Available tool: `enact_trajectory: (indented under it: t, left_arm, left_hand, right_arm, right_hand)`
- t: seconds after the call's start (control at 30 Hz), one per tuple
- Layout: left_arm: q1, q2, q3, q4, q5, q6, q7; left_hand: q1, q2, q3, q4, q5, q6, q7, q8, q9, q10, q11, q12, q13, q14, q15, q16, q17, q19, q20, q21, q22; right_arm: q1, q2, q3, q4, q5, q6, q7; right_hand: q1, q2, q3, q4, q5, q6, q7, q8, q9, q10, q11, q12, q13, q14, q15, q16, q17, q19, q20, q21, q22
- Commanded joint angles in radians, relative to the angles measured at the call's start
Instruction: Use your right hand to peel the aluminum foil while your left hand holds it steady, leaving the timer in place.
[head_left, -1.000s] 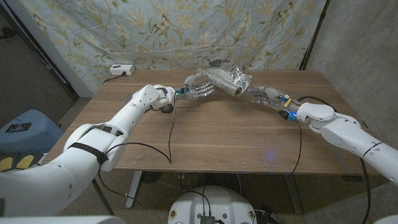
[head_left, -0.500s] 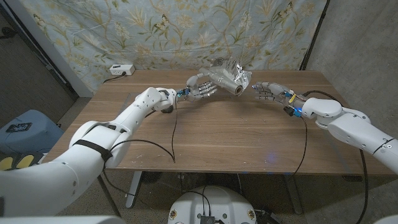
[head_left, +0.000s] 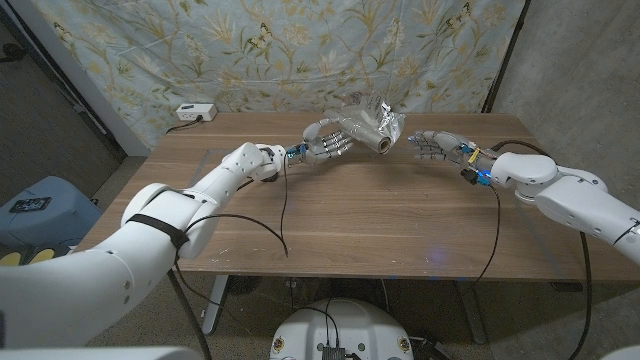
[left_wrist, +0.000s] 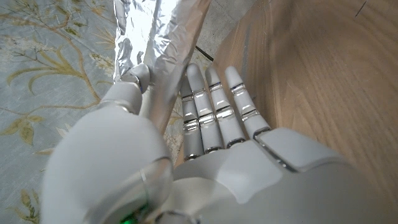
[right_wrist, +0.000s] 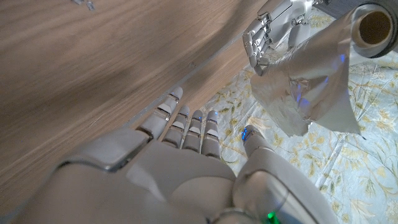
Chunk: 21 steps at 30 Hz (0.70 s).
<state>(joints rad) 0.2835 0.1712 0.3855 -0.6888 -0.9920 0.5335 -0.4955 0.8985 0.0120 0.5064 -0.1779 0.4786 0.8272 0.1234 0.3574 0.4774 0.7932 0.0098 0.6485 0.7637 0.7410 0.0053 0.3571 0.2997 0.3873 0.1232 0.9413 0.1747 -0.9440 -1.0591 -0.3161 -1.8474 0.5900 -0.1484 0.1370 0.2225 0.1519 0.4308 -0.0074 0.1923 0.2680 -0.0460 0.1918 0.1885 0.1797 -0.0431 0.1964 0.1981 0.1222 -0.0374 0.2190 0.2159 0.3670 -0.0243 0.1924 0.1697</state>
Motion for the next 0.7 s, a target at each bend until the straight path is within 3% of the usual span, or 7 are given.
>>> enact_trajectory:
  t: [0.03,0.43,0.7]
  left_arm:
    - [-0.043,-0.009,0.025,0.069,0.055,0.017,-0.050]
    - [-0.062,0.016,0.061,0.032,0.098,0.083,-0.061]
    - [-0.084,0.006,0.082,0.061,0.122,0.083,-0.093]
  left_hand:
    - [-0.052,0.054,0.047,0.039,0.007,0.046,-0.025,0.131,0.004,0.010,-0.026,0.000,-0.001,0.006,0.001,-0.002,0.006,0.006,0.001,-0.004,0.005]
    - [-0.054,0.056,0.053,0.035,0.008,0.057,-0.024,0.136,0.000,0.021,-0.026,0.002,-0.003,0.023,0.002,0.001,0.009,0.017,0.000,-0.003,0.005]
    - [-0.055,0.059,0.055,0.033,0.009,0.060,-0.021,0.139,0.000,0.026,-0.027,0.003,-0.004,0.029,0.000,0.002,0.013,0.020,0.000,-0.004,0.005]
  right_arm:
    - [0.053,-0.091,0.013,-0.087,-0.013,-0.153,0.046]
    - [0.108,-0.186,0.047,-0.157,-0.025,-0.225,0.100]
    - [0.175,-0.209,0.034,-0.189,-0.035,-0.285,0.151]
  right_hand:
    - [0.008,-0.010,-0.002,-0.012,-0.003,0.003,0.004,0.005,0.001,0.005,0.004,0.004,0.004,0.010,0.008,0.004,0.002,0.001,0.012,0.002,0.002]
    - [0.019,-0.028,-0.006,-0.032,-0.004,0.009,0.016,0.007,0.001,0.018,0.017,0.008,0.004,0.020,0.021,0.004,-0.004,0.004,0.021,0.003,0.002]
    - [0.026,-0.037,-0.010,-0.044,-0.005,0.016,0.026,0.009,0.001,0.025,0.030,0.010,0.004,0.030,0.034,0.005,-0.007,0.011,0.029,0.005,0.002]
